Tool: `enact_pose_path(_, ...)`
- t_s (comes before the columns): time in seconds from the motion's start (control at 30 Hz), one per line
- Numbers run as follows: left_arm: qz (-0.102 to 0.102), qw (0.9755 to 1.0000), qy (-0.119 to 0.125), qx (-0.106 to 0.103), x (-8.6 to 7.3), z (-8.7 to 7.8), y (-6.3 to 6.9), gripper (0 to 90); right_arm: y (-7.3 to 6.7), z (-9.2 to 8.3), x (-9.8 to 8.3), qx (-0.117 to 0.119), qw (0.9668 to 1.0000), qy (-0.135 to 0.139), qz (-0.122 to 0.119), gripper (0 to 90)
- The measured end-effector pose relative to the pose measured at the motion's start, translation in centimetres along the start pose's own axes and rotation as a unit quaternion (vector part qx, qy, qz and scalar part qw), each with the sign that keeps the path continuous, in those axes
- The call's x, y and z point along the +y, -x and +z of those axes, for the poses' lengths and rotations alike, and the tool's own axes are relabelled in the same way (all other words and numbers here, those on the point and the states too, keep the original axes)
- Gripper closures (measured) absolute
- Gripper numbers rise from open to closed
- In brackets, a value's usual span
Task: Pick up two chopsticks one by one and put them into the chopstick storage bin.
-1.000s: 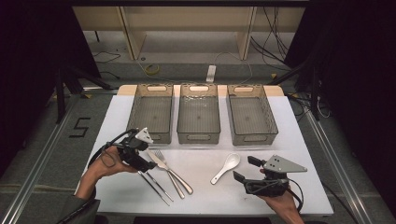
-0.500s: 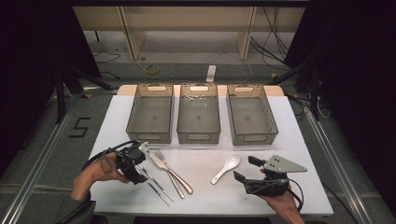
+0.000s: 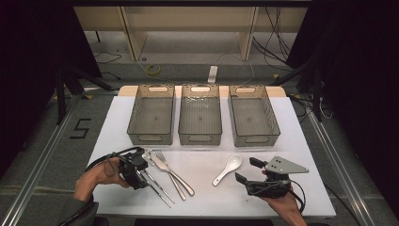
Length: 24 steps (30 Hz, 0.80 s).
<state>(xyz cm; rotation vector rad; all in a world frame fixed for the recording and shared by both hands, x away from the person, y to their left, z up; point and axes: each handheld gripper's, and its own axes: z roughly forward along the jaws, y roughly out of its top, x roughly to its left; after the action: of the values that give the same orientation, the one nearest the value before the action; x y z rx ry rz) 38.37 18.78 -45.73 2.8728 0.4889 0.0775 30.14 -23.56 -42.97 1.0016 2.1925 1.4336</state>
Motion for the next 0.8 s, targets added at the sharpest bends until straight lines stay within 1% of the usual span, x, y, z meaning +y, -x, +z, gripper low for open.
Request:
enact_pose_path(0.03, 0.0, 1.0, 0.0, 0.0, 0.0, 0.01, 0.0, 34.3, -0.01, 0.0, 0.0, 0.0, 1.0, -0.001, 0.0, 24.1)
enact_pose_path(0.07, 0.005, 1.0, -0.003, -0.003, -0.01, 0.0, -0.01, 34.7, -0.02, -0.02, 0.01, 0.0, 1.0, 0.0, -0.002, 24.2)
enact_pose_path(0.1, 0.003, 1.0, -0.001, -0.005, -0.05, 0.07, 0.08, 35.0, -0.02, -0.03, 0.02, 0.0, 1.0, 0.0, -0.002, 24.2)
enact_pose_path(0.13, 0.007, 1.0, -0.004, -0.006, -0.05, 0.11, 0.05, 35.4, -0.02, -0.02, 0.02, 0.001, 1.0, 0.0, -0.002, 24.2)
enact_pose_path(0.23, 0.009, 0.9999, -0.003, -0.005, -0.04, 0.26, 0.02, 37.0, -0.03, 0.0, 0.02, 0.001, 1.0, -0.001, -0.002, 24.2)
enact_pose_path(0.33, 0.009, 0.9999, 0.001, -0.011, -0.12, 0.38, 0.02, 38.2, -0.03, 0.04, 0.02, 0.002, 1.0, -0.002, 0.001, 24.3)
enact_pose_path(0.37, 0.013, 0.9998, -0.002, -0.014, -0.13, 0.39, -0.03, 38.2, -0.03, 0.04, 0.02, 0.002, 1.0, -0.002, 0.001, 24.3)
enact_pose_path(0.43, 0.012, 0.9998, -0.003, -0.017, -0.23, 0.46, 0.05, 40.3, -0.06, 0.08, 0.02, 0.002, 1.0, -0.003, 0.001, 24.2)
enact_pose_path(0.5, 0.014, 0.9997, -0.012, -0.016, -0.29, 0.46, 0.05, 41.9, -0.09, 0.12, 0.0, 0.001, 1.0, -0.005, -0.001, 24.2)
enact_pose_path(0.6, 0.018, 0.9993, -0.025, -0.021, -0.27, 0.47, 0.2, 43.7, -0.12, 0.18, 0.0, 0.003, 1.0, -0.005, -0.004, 24.2)
enact_pose_path(0.63, 0.018, 0.9993, -0.025, -0.021, -0.27, 0.47, 0.2, 44.2, -0.12, 0.18, 0.0, 0.003, 1.0, -0.005, -0.004, 24.2)
enact_pose_path(0.73, 0.021, 0.9985, -0.045, -0.024, -0.15, 0.45, 0.42, 45.3, -0.12, 0.19, -0.01, 0.003, 1.0, -0.007, -0.005, 24.3)
enact_pose_path(0.8, 0.022, 0.9982, -0.052, -0.021, -0.09, 0.47, 0.55, 46.4, -0.12, 0.2, -0.01, 0.002, 0.9999, -0.009, -0.005, 24.4)
